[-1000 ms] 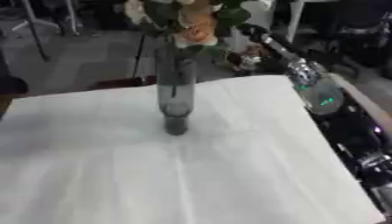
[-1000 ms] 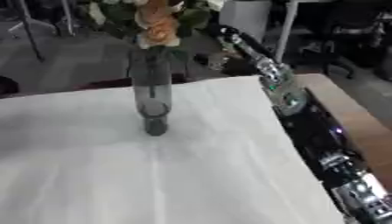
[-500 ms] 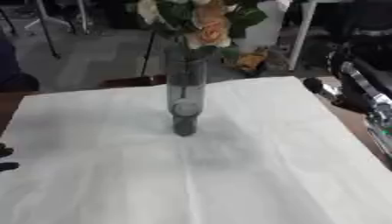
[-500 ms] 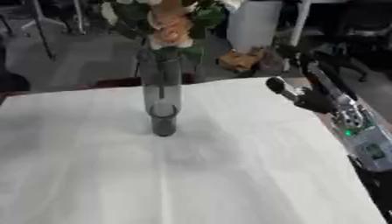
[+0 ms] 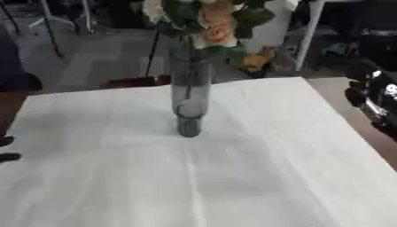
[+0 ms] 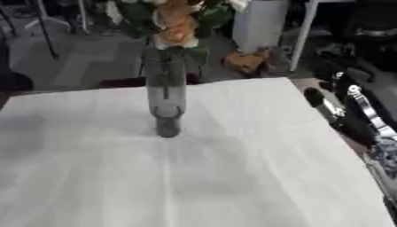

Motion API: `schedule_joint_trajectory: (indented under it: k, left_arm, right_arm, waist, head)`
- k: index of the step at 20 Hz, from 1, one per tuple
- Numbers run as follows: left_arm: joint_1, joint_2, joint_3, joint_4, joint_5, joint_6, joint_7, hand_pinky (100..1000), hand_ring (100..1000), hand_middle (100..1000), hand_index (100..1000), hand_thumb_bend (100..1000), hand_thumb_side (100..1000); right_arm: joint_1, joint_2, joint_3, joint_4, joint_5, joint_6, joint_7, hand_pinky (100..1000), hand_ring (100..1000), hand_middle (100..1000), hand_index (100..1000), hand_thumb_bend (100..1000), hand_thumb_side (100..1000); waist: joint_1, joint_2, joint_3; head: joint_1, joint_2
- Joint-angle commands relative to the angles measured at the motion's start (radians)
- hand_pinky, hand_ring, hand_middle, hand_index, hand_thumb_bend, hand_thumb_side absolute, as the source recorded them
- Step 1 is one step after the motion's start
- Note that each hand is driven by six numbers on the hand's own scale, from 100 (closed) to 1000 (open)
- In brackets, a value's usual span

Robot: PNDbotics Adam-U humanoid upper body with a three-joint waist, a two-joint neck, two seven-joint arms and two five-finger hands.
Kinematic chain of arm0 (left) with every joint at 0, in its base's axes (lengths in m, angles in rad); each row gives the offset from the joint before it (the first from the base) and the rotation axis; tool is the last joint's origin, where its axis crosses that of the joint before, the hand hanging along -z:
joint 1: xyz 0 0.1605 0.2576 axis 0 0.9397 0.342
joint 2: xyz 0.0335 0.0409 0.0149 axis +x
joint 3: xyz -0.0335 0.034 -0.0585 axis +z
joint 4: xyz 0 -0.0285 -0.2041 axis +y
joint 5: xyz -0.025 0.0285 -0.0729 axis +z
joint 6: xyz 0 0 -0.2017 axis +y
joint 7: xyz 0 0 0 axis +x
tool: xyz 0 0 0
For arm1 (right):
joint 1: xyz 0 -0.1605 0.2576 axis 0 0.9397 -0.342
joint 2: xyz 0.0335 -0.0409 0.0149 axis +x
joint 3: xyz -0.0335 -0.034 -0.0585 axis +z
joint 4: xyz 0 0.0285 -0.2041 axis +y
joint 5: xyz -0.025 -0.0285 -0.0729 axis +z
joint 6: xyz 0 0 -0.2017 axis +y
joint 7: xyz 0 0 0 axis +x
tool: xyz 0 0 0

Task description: Arrange flowers into the vase.

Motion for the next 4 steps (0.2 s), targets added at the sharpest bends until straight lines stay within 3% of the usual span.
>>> schedule_joint_trajectory:
  k: [1,4]
  left_arm:
    - [-0.011,0.027,0.014,-0.021,-0.007,0.000,0.012,583,721,657,699,727,805]
    - [-0.008,0.024,0.015,-0.021,-0.009,0.000,0.015,586,730,666,704,782,793]
  right_arm:
    - [0.003,-0.002,-0.024,-0.040,-0.023,0.014,-0.010,914,921,882,1000,473,754]
    - [0.014,0.014,-0.031,-0.048,-0.027,0.019,-0.008,897,900,872,1000,448,743]
  waist:
    - [0.017,-0.008,0.004]
    - [0.021,-0.008,-0.001]
  head:
    - [0.009,0.016]
    - [0.024,0.026]
